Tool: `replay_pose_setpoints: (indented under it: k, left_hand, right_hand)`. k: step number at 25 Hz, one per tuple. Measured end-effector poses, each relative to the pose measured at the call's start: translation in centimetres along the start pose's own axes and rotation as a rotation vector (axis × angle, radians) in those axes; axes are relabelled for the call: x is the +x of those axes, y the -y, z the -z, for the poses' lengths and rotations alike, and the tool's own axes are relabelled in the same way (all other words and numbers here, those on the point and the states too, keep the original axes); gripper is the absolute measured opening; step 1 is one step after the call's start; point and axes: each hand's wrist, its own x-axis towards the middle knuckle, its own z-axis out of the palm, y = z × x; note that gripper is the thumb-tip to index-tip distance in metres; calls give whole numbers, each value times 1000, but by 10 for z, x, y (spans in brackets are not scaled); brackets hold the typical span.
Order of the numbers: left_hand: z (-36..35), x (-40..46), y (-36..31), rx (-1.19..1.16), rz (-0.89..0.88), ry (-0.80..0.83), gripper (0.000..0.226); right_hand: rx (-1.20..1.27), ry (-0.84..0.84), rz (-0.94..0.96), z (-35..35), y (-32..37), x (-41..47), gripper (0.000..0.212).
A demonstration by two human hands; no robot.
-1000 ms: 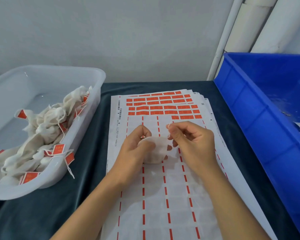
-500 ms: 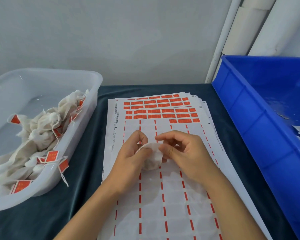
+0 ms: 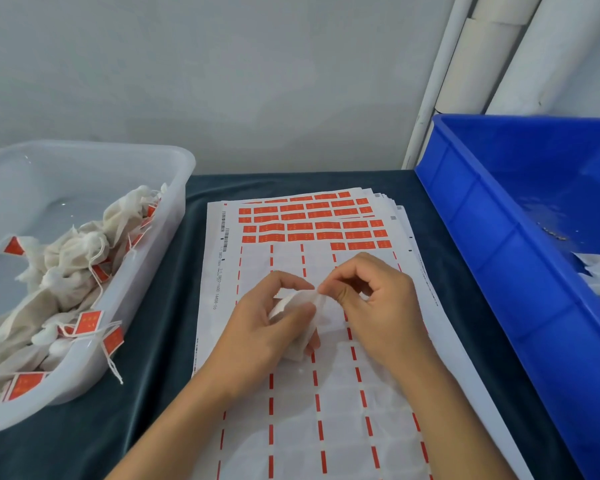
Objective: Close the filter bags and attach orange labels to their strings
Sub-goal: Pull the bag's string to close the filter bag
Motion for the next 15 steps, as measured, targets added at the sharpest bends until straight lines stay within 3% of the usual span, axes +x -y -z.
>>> replay_pose_setpoints:
  k: [4,9,12,15]
  left_hand:
    - [-3,-2,4,187,-8,93,19]
    - [-2,-2,6,221,5,146,44]
    - [-2,-2,8,179,-39,196,56]
    - [1,-4,10,69,-32,192,59]
  right_hand:
    - [-73,-155,59,0,-1,0,9]
    - [-119,-376,102,4,-1,0,13]
    - [-46,-420,19,-1,3,0,13]
    - [134,-362,-141,-1,6,1,16]
